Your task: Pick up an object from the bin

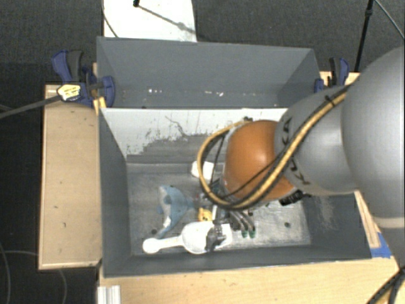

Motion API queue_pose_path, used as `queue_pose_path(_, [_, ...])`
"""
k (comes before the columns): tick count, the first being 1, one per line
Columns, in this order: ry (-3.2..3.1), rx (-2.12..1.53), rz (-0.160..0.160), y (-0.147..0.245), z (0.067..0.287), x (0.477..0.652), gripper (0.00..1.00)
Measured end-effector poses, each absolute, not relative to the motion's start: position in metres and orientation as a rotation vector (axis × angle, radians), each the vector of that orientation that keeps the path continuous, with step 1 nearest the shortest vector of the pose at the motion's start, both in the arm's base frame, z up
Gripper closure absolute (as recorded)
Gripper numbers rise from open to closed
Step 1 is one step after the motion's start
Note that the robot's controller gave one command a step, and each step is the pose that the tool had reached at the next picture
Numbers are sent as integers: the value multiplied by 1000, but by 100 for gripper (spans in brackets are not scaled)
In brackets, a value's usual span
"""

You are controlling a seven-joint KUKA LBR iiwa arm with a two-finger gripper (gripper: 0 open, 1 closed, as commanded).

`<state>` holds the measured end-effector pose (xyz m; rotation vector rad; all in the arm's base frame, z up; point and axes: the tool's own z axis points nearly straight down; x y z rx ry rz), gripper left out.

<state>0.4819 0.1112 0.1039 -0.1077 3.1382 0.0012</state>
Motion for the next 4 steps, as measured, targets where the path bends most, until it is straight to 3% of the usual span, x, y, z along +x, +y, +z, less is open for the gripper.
queue_pose_path(1, [3080, -496, 6, 122, 78, 483, 0])
queue_pose_path(2, [3131, -190, 6, 119, 70, 481, 100])
queue_pose_path(4, [3142, -119, 3, 118, 76, 478, 100])
